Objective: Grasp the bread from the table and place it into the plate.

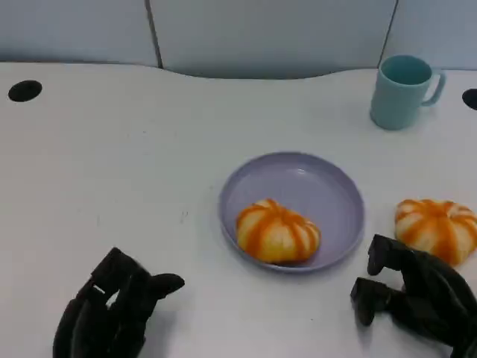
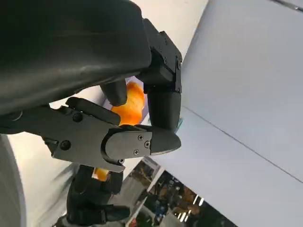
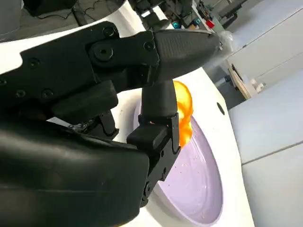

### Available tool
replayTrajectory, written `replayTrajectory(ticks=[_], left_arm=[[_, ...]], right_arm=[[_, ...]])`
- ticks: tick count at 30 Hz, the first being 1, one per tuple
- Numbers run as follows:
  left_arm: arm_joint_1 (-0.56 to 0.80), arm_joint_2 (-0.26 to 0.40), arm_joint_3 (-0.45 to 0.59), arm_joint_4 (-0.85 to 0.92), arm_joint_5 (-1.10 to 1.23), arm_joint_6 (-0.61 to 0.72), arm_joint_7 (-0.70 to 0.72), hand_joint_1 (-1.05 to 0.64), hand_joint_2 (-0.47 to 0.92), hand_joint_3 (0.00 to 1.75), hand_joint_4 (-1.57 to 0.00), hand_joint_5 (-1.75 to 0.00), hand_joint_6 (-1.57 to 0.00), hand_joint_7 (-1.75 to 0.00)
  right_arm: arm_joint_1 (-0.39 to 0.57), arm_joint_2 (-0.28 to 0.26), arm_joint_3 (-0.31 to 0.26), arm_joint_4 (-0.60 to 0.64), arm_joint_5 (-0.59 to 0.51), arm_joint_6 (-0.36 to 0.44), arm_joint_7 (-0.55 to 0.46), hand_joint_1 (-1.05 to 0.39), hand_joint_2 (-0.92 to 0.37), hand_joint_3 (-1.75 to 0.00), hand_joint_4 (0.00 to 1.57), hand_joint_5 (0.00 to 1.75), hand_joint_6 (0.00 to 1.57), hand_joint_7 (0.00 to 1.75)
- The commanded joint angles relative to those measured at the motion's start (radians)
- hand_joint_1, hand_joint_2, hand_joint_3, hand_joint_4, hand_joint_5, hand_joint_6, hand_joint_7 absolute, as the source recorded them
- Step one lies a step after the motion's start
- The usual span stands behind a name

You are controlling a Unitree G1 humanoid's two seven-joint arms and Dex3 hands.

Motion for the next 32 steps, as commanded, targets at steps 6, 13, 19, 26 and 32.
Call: replayTrajectory(ticks=[6,13,19,26,32], left_arm=[[-0.017,0.021,0.048,0.007,-0.099,0.124,-0.051,-0.53,0.92,0.44,-0.73,-1.75,-0.53,-1.58],[-0.019,0.01,0.066,0.003,-0.102,0.148,-0.044,-0.53,0.92,0.42,-0.75,-1.75,-0.53,-1.59],[-0.02,0.004,0.075,-0.004,-0.101,0.169,-0.031,-0.51,0.92,0.43,-0.75,-1.75,-0.53,-1.55],[-0.025,0.001,0.084,-0.004,-0.102,0.182,-0.033,-0.49,0.92,0.44,-0.74,-1.75,-0.54,-1.5],[-0.035,-0.004,0.09,0.013,-0.095,0.181,-0.037,-0.49,0.92,0.43,-0.74,-1.75,-0.54,-1.52]], right_arm=[[0.01,-0.012,-0.012,0.027,-0.007,0.013,-0.01,-0.51,-0.92,-0.3,0.76,1.74,0.67,1.53],[0.014,-0.011,-0.008,0.024,-0.019,-0.008,-0.017,-0.5,-0.92,-0.32,0.76,1.74,0.68,1.53],[0.012,-0.013,-0.007,0.029,-0.022,-0.012,-0.015,-0.5,-0.92,-0.33,0.76,1.75,0.66,1.54],[0.007,-0.013,-0.009,0.034,-0.02,-0.001,-0.021,-0.51,-0.92,-0.31,0.76,1.73,0.67,1.52],[-0.01,-0.012,-0.015,0.087,-0.019,-0.052,0.01,-0.51,-0.92,-0.34,0.75,1.74,0.66,1.54]])
